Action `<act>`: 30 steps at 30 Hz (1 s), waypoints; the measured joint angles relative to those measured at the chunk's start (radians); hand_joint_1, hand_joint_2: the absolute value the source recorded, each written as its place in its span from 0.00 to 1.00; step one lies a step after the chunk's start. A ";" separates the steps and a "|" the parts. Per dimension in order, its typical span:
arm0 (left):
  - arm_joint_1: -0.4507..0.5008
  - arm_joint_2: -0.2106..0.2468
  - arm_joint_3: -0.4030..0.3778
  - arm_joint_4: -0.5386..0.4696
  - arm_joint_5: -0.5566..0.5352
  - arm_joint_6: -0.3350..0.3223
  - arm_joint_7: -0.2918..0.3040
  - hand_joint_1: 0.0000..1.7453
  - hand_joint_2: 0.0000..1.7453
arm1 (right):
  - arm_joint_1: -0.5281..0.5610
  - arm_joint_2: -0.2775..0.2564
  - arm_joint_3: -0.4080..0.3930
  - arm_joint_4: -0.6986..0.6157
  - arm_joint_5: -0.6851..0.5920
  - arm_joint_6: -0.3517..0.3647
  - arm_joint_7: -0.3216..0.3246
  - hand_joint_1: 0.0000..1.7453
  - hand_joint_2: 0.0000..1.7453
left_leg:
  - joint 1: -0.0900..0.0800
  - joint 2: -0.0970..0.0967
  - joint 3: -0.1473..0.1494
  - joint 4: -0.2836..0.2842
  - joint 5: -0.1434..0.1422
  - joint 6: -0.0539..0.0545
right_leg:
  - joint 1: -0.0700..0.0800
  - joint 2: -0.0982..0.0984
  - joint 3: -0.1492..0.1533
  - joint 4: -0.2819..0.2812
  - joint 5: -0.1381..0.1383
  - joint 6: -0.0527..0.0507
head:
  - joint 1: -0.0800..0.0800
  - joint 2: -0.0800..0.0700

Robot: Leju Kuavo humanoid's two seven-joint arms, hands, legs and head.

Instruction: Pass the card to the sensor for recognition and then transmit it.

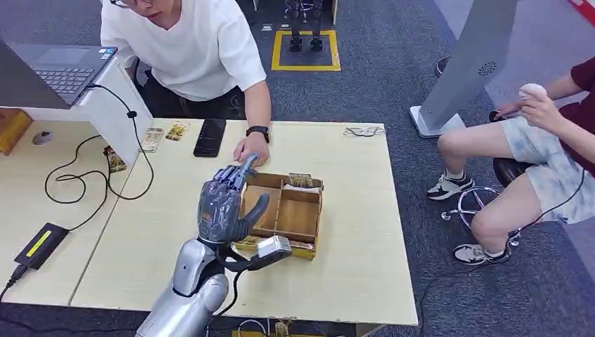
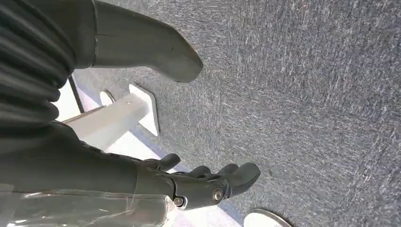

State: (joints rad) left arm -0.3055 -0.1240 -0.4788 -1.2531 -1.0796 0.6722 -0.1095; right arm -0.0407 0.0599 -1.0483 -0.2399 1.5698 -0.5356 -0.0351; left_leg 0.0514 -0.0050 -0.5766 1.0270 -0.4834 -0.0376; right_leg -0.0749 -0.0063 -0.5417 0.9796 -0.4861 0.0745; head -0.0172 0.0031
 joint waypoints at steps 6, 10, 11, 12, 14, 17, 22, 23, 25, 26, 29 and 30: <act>0.002 0.010 -0.009 0.000 0.025 -0.005 -0.029 0.00 1.00 | 0.000 -0.004 0.000 0.000 0.000 0.000 0.000 0.00 1.00 | 0.000 0.000 0.000 0.000 0.000 0.000 | 0.000 0.000 0.000 0.000 0.000 0.000 | 0.000 0.000; 0.009 0.022 -0.017 0.000 0.058 -0.006 -0.072 0.00 1.00 | 0.001 -0.005 0.000 0.001 0.000 0.000 0.000 0.00 1.00 | 0.000 0.000 0.000 0.000 0.000 0.000 | 0.000 0.000 0.000 0.000 0.000 0.000 | 0.000 0.000; 0.015 0.026 -0.021 -0.001 0.069 -0.006 -0.087 0.00 1.00 | 0.002 -0.005 0.000 0.001 -0.002 0.000 -0.001 0.00 1.00 | 0.000 0.000 0.000 0.000 0.000 0.000 | 0.000 0.000 0.000 0.000 0.000 0.000 | 0.000 0.000; 0.021 0.029 -0.024 -0.002 0.078 -0.005 -0.100 0.00 1.00 | 0.003 -0.006 0.000 0.001 -0.002 0.000 -0.003 0.00 1.00 | 0.000 0.000 0.000 0.000 0.000 0.000 | 0.000 0.000 0.000 0.000 0.000 0.000 | 0.000 0.000; 0.036 0.035 -0.028 -0.009 0.093 -0.003 -0.126 0.00 1.00 | 0.006 -0.006 0.000 0.001 -0.012 0.000 -0.007 0.00 1.00 | 0.000 0.000 0.000 0.000 0.000 0.000 | 0.000 0.000 0.000 0.000 0.000 0.000 | 0.000 0.000; 0.060 0.042 -0.044 -0.030 0.123 -0.003 -0.157 0.00 1.00 | 0.014 -0.006 -0.003 0.001 -0.020 -0.001 -0.008 0.00 1.00 | 0.000 0.000 0.000 0.000 0.000 0.000 | 0.000 0.000 0.000 0.000 0.000 0.000 | 0.000 0.000; 0.077 0.044 -0.052 -0.047 0.129 -0.003 -0.165 0.00 1.00 | 0.023 -0.006 -0.004 0.001 -0.024 -0.002 -0.010 0.00 1.00 | 0.000 0.000 -0.001 0.000 0.000 0.000 | 0.000 0.000 -0.001 0.000 0.000 0.000 | 0.000 0.000; 0.079 0.046 -0.054 -0.051 0.129 -0.003 -0.165 0.00 1.00 | 0.023 -0.006 -0.004 0.001 -0.030 -0.001 -0.010 0.00 1.00 | 0.000 0.000 -0.001 0.000 0.000 0.000 | 0.000 0.000 -0.001 0.000 0.000 0.000 | 0.000 0.000; 0.082 0.048 -0.058 -0.057 0.130 -0.003 -0.166 0.00 1.00 | 0.025 -0.006 -0.006 0.001 -0.033 -0.001 -0.010 0.00 1.00 | 0.000 0.000 -0.001 0.000 0.000 0.000 | 0.000 0.000 -0.001 0.000 0.000 0.000 | 0.000 0.000; 0.085 0.050 -0.059 -0.061 0.130 -0.003 -0.166 0.00 1.00 | 0.026 -0.006 -0.010 0.001 -0.034 0.000 -0.010 0.00 1.00 | 0.000 0.000 -0.001 0.000 0.000 0.000 | 0.000 0.000 -0.001 0.000 0.000 0.000 | 0.000 0.000; 0.100 0.058 -0.060 -0.079 0.133 0.000 -0.169 0.00 1.00 | 0.031 -0.007 -0.016 -0.001 -0.037 0.003 -0.011 0.00 1.00 | 0.000 0.000 -0.001 0.000 0.000 0.000 | 0.000 0.000 -0.001 0.000 0.000 0.000 | 0.000 0.000; 0.108 0.063 -0.060 -0.087 0.135 0.001 -0.171 0.00 1.00 | 0.032 -0.007 -0.020 -0.002 -0.036 0.005 -0.013 0.00 1.00 | 0.000 0.000 -0.001 0.000 0.000 0.000 | 0.000 0.000 -0.001 0.000 0.000 0.000 | 0.000 0.000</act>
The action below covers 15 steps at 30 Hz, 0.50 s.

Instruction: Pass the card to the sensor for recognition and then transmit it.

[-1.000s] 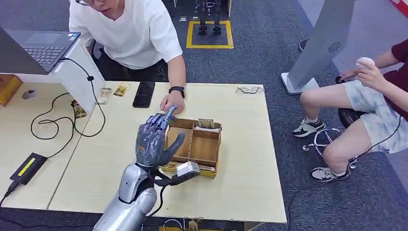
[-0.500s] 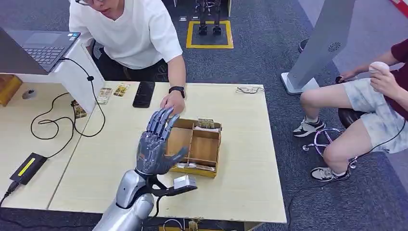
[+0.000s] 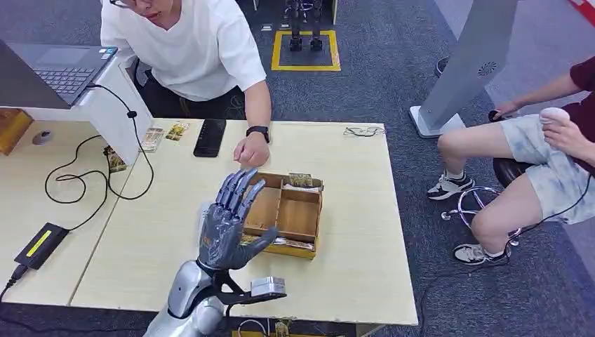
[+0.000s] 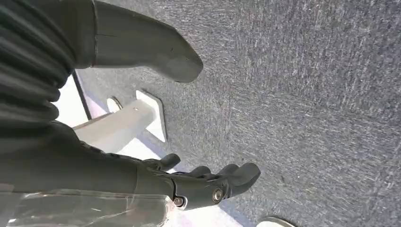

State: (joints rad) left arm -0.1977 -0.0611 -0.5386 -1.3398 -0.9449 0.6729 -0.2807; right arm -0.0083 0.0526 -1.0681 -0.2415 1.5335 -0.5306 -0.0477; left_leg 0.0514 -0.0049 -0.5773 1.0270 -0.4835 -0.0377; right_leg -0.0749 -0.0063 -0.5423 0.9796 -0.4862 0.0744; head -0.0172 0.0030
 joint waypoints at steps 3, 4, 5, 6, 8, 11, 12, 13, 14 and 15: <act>0.023 0.017 0.000 -0.016 0.008 0.002 -0.015 0.00 1.00 | 0.005 -0.001 -0.007 -0.005 0.001 0.003 -0.003 0.00 1.00 | 0.000 0.000 0.000 0.000 0.000 0.000 | 0.000 0.000 0.000 0.000 0.000 0.000 | 0.000 0.000; 0.030 0.023 0.000 -0.017 0.007 0.002 -0.015 0.00 1.00 | 0.007 -0.002 -0.008 -0.007 0.003 0.003 -0.003 0.00 1.00 | 0.000 0.000 0.000 0.000 0.000 0.000 | 0.000 0.000 0.000 0.000 0.000 0.000 | 0.000 0.000; 0.035 0.028 0.000 -0.017 0.004 0.002 -0.015 0.00 1.00 | 0.008 -0.003 -0.008 -0.008 0.004 0.005 -0.004 0.00 1.00 | 0.000 0.000 0.000 0.000 0.000 0.000 | 0.000 0.000 -0.001 0.000 0.000 0.000 | 0.000 0.000; 0.040 0.031 0.000 -0.017 0.001 0.002 -0.015 0.00 1.00 | 0.008 -0.004 -0.008 -0.009 0.005 0.005 -0.004 0.00 1.00 | 0.000 0.000 0.000 0.000 0.000 0.000 | 0.000 0.000 -0.001 0.000 0.000 0.000 | 0.000 0.000; 0.045 0.038 0.000 -0.017 -0.032 0.002 -0.008 0.00 1.00 | 0.009 -0.006 -0.009 -0.010 0.006 0.006 -0.004 0.00 1.00 | 0.000 0.000 -0.001 0.000 0.000 0.000 | 0.000 0.000 -0.001 0.000 0.000 0.000 | 0.000 0.000; 0.045 0.047 0.000 -0.014 -0.111 -0.001 0.029 0.00 1.00 | 0.009 -0.008 -0.009 -0.013 0.013 0.008 -0.004 0.00 1.00 | 0.000 0.000 -0.001 0.000 0.000 0.000 | 0.000 0.000 -0.001 0.000 0.000 0.000 | 0.000 0.000; 0.046 0.049 0.000 -0.011 -0.135 -0.001 0.045 0.00 1.00 | 0.009 -0.009 -0.009 -0.014 0.020 0.008 -0.003 0.00 1.00 | 0.000 0.000 -0.001 0.000 0.000 0.000 | 0.000 0.000 -0.001 0.000 0.000 0.000 | 0.000 0.000; 0.045 0.052 0.000 -0.003 -0.162 -0.001 0.061 0.00 1.00 | 0.009 -0.009 -0.009 -0.014 0.026 0.008 -0.003 0.00 1.00 | 0.000 0.000 0.000 0.000 0.000 0.000 | 0.000 0.000 -0.001 0.000 0.000 0.000 | 0.000 0.000; 0.044 0.053 0.000 0.008 -0.187 -0.001 0.079 0.00 1.00 | 0.008 -0.012 -0.009 -0.015 0.028 0.008 -0.002 0.00 1.00 | 0.000 0.000 0.000 0.000 0.000 0.000 | 0.000 0.000 -0.001 0.000 0.000 0.000 | 0.000 0.000; 0.043 0.055 0.000 0.020 -0.206 0.000 0.093 0.00 1.00 | 0.008 -0.013 -0.009 -0.015 0.031 0.008 -0.002 0.00 1.00 | 0.000 0.000 0.000 0.000 0.000 0.000 | 0.000 0.000 -0.001 0.000 0.000 0.000 | 0.000 0.000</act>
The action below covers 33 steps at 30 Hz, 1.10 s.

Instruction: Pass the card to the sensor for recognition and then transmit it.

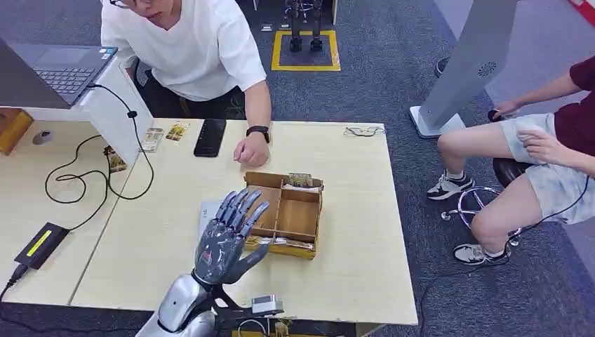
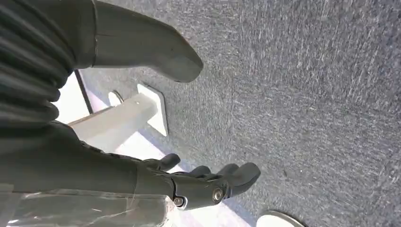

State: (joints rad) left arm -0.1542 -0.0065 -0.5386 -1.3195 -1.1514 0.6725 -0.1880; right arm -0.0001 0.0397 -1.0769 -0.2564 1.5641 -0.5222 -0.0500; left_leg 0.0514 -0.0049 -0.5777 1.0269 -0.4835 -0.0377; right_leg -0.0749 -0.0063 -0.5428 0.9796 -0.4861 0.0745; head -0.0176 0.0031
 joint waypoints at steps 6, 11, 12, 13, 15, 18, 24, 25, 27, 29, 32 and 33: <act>-0.012 0.008 0.000 0.079 -0.140 0.003 0.101 0.00 1.00 | -0.002 -0.009 0.000 0.000 0.008 0.000 0.006 0.00 1.00 | 0.000 0.000 0.000 0.000 0.000 0.000 | 0.000 0.000 0.000 0.000 0.000 0.000 | 0.001 0.000; -0.018 0.018 0.000 0.122 -0.244 0.003 0.169 0.00 1.00 | -0.003 -0.012 0.001 0.000 0.008 0.001 0.008 0.00 1.00 | 0.000 0.000 0.000 0.000 0.000 0.000 | 0.000 0.000 0.000 0.000 0.000 0.000 | 0.000 0.000; -0.019 0.020 0.000 0.129 -0.271 0.003 0.185 0.00 1.00 | -0.004 -0.012 0.001 0.000 0.008 0.002 0.008 0.00 1.00 | 0.000 0.000 0.000 0.000 0.000 0.000 | 0.000 0.000 0.000 0.000 0.000 0.000 | 0.001 0.000; -0.020 0.022 0.000 0.136 -0.281 0.003 0.194 0.00 1.00 | -0.005 -0.012 0.001 0.000 0.008 0.002 0.008 0.00 1.00 | 0.000 0.001 0.000 0.000 0.000 0.000 | 0.000 0.000 0.000 0.000 0.000 0.000 | 0.000 0.000; -0.023 0.024 0.000 0.148 -0.291 0.003 0.204 0.00 1.00 | -0.005 -0.013 0.002 0.000 0.008 0.002 0.008 0.00 1.00 | 0.000 0.000 0.000 0.000 0.000 0.000 | 0.000 0.000 0.000 0.000 0.000 0.000 | 0.000 0.000; -0.027 0.029 0.000 0.167 -0.318 0.000 0.217 0.00 1.00 | -0.006 -0.015 0.002 0.000 0.008 0.002 0.008 0.00 1.00 | 0.000 0.000 0.000 0.000 0.000 0.000 | 0.000 0.000 0.000 0.000 0.000 0.000 | 0.001 0.000; -0.039 0.044 -0.006 0.204 -0.370 0.006 0.378 0.00 1.00 | -0.006 -0.017 0.003 0.000 0.008 0.002 0.009 0.00 1.00 | 0.000 0.000 0.000 0.000 0.000 0.000 | 0.000 0.000 -0.001 0.000 0.000 0.000 | 0.000 0.000; -0.046 0.049 -0.008 0.210 -0.370 0.009 0.411 0.00 1.00 | -0.006 -0.017 0.003 0.000 0.008 0.002 0.009 0.00 1.00 | 0.000 0.000 0.000 0.000 0.000 0.000 | 0.000 0.000 -0.001 0.000 0.000 0.000 | 0.000 0.000; -0.056 0.059 -0.019 0.221 -0.370 0.012 0.460 0.00 1.00 | -0.006 -0.018 0.003 0.000 0.008 0.002 0.012 0.00 1.00 | 0.000 0.000 0.000 0.000 0.000 0.000 | 0.000 0.000 0.000 0.000 0.000 0.000 | 0.000 0.000; -0.059 0.064 -0.022 0.222 -0.370 0.016 0.499 0.00 1.00 | -0.006 -0.018 0.003 0.000 0.009 0.001 0.015 0.00 1.00 | 0.000 0.000 0.000 0.000 0.000 0.000 | 0.000 0.000 0.000 0.000 0.000 0.000 | 0.001 0.000; -0.061 0.068 -0.027 0.223 -0.370 0.017 0.510 0.00 1.00 | -0.006 -0.018 0.003 0.000 0.008 0.001 0.015 0.00 1.00 | 0.000 0.000 0.000 0.000 0.000 0.000 | 0.000 0.000 0.000 0.000 0.000 0.000 | 0.001 0.000; -0.062 0.071 -0.029 0.223 -0.370 0.017 0.515 0.00 1.00 | -0.006 -0.018 0.003 0.000 0.008 0.001 0.015 0.00 1.00 | 0.000 0.000 0.000 0.000 0.000 0.000 | 0.000 0.000 -0.001 0.000 0.000 0.000 | 0.001 0.000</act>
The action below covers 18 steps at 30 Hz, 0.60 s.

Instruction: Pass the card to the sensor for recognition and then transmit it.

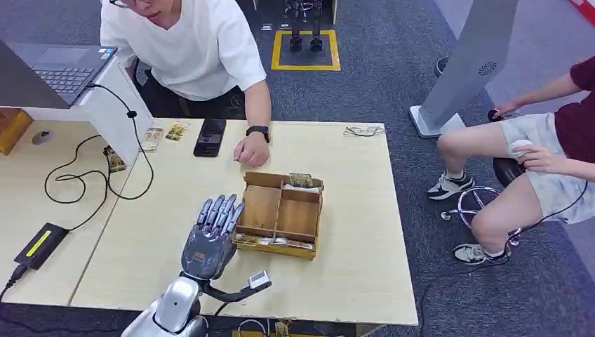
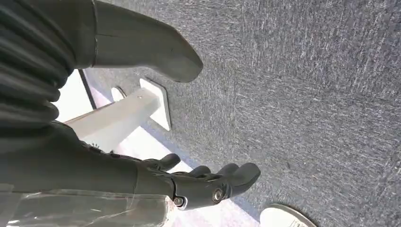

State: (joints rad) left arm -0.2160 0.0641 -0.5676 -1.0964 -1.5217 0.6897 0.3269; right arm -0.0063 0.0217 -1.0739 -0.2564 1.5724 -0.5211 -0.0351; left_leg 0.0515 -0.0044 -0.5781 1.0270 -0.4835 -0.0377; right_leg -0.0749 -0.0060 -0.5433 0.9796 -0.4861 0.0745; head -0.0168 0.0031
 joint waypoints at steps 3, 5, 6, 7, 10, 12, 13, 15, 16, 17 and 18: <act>0.000 0.002 -0.001 0.000 0.000 0.000 0.034 0.00 1.00 | 0.000 0.000 0.000 0.000 0.000 0.000 0.000 0.00 1.00 | 0.000 0.000 0.000 0.000 0.000 0.000 | 0.000 0.000 0.000 0.000 0.000 0.000 | 0.000 0.000; 0.001 0.002 0.000 -0.004 0.000 0.000 0.022 0.00 1.00 | 0.000 0.000 0.000 0.000 -0.003 -0.001 0.000 0.00 1.00 | 0.000 0.000 0.000 0.000 0.000 0.000 | 0.000 0.000 0.000 0.000 0.000 0.000 | 0.000 0.000; 0.003 0.001 0.000 -0.008 0.000 0.000 0.009 0.00 1.00 | 0.000 0.000 -0.001 0.000 -0.003 -0.001 0.000 0.00 1.00 | 0.000 0.000 0.000 0.000 0.000 0.000 | 0.000 0.000 0.000 0.000 0.000 0.000 | 0.000 0.000; 0.005 0.000 0.001 -0.012 0.000 0.000 -0.007 0.00 1.00 | 0.000 0.000 -0.001 0.000 -0.003 -0.001 0.000 0.00 1.00 | 0.000 0.000 0.000 0.000 0.000 0.000 | 0.000 0.000 0.000 0.000 0.000 0.000 | 0.000 0.000; 0.017 -0.007 0.013 -0.027 0.001 0.000 -0.056 0.00 1.00 | 0.001 0.000 -0.003 0.000 -0.002 -0.001 -0.002 0.00 1.00 | 0.000 0.000 0.000 0.000 0.000 0.000 | 0.000 0.000 0.000 0.000 0.000 0.000 | 0.000 0.000; 0.023 -0.015 0.024 -0.037 0.003 0.000 -0.089 0.00 1.00 | 0.001 0.000 -0.003 0.000 -0.002 -0.001 -0.003 0.00 1.00 | 0.000 0.000 0.000 0.000 0.000 0.000 | 0.000 0.000 0.000 0.000 0.000 0.000 | 0.000 0.000; 0.025 -0.016 0.026 -0.039 0.004 0.001 -0.106 0.00 1.00 | 0.001 0.000 -0.003 0.000 -0.002 -0.001 -0.004 0.00 1.00 | 0.000 0.000 0.000 0.000 0.000 0.000 | 0.000 0.000 0.000 0.000 0.000 0.000 | 0.000 0.000; 0.034 -0.021 0.036 -0.054 0.012 0.001 -0.160 0.00 1.00 | 0.001 0.000 -0.004 0.000 -0.002 0.000 -0.007 0.00 1.00 | 0.000 0.000 0.000 0.000 0.000 0.000 | 0.000 0.000 0.000 0.000 0.000 0.000 | 0.000 0.000; 0.039 -0.023 0.040 -0.062 0.017 0.001 -0.190 0.00 1.00 | 0.001 0.000 -0.004 0.000 -0.002 0.000 -0.007 0.00 1.00 | 0.000 0.000 0.000 0.000 0.000 0.000 | 0.000 0.000 0.000 0.000 0.000 0.000 | 0.000 0.000; 0.043 -0.024 0.043 -0.069 0.024 0.001 -0.216 0.00 1.00 | 0.001 0.000 -0.004 0.000 -0.002 0.000 -0.008 0.00 1.00 | 0.000 0.000 0.000 0.000 0.000 0.000 | 0.000 0.000 0.000 0.000 0.000 0.000 | 0.000 0.000; 0.047 -0.025 0.044 -0.076 0.030 0.001 -0.235 0.00 1.00 | 0.001 0.000 -0.004 0.000 -0.002 0.000 -0.008 0.00 1.00 | 0.000 0.000 0.000 0.000 0.000 0.000 | 0.000 0.000 0.000 0.000 0.000 0.000 | 0.000 0.000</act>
State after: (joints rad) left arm -0.1687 0.0389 -0.5238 -1.1723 -1.4920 0.6905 0.0924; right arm -0.0054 0.0217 -1.0777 -0.2563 1.5705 -0.5215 -0.0431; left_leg 0.0515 -0.0045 -0.5782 1.0269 -0.4835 -0.0377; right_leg -0.0748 -0.0061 -0.5435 0.9796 -0.4862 0.0744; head -0.0172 0.0031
